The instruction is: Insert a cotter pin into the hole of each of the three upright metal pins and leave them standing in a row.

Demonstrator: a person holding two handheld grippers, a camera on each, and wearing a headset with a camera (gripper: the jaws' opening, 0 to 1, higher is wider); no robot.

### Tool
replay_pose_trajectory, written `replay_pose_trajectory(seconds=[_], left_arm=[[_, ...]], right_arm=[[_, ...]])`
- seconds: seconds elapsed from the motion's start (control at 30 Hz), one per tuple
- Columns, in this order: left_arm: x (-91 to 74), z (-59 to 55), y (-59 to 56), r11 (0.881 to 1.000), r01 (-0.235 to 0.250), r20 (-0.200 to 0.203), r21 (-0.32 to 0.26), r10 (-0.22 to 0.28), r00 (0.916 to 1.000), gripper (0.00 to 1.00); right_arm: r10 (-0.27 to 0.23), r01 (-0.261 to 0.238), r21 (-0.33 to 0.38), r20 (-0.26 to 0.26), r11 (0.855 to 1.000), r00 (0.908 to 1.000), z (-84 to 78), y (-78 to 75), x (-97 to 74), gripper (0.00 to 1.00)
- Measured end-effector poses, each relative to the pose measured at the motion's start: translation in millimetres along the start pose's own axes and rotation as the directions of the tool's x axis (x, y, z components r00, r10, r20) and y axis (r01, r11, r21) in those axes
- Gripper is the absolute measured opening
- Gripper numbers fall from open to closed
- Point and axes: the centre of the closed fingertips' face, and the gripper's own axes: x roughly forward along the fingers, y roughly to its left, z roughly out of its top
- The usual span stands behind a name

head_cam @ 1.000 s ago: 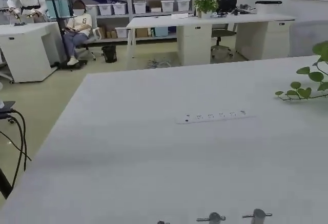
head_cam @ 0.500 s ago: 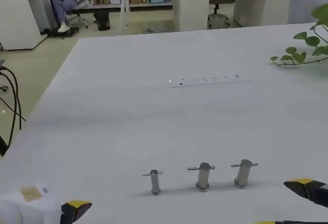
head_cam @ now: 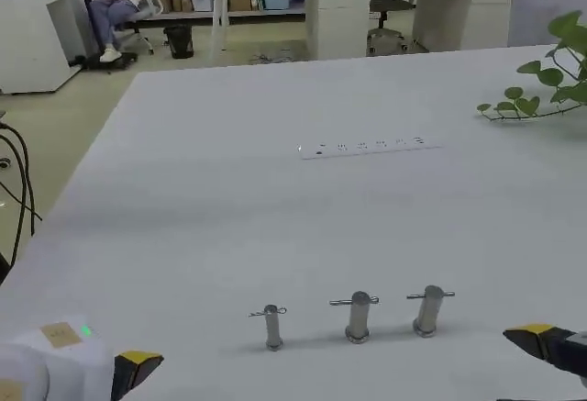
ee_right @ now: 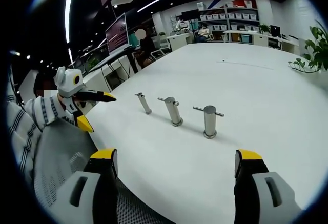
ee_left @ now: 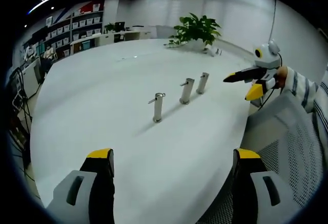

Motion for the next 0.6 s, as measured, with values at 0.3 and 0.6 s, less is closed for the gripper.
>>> replay_pose_trajectory(seconds=[0.3,0.6], left_arm=[[5.1,8.3,-5.9,1.0,0.003,0.024,-0.015,-0.003,0.9997,0.95],[10.9,-1.5,-5.9,1.0,-0.008,-0.012,-0.012,0.008,0.9999,0.95]], right_arm=[[-0.01,0.01,0.0,-0.017,1.0,0.9998,-5.3,-3.3,-0.3,0.93],[-0.013,0.013,-0.004,-0.038,1.0,0.9992,-8.0,-9.7,1.3,0.93]])
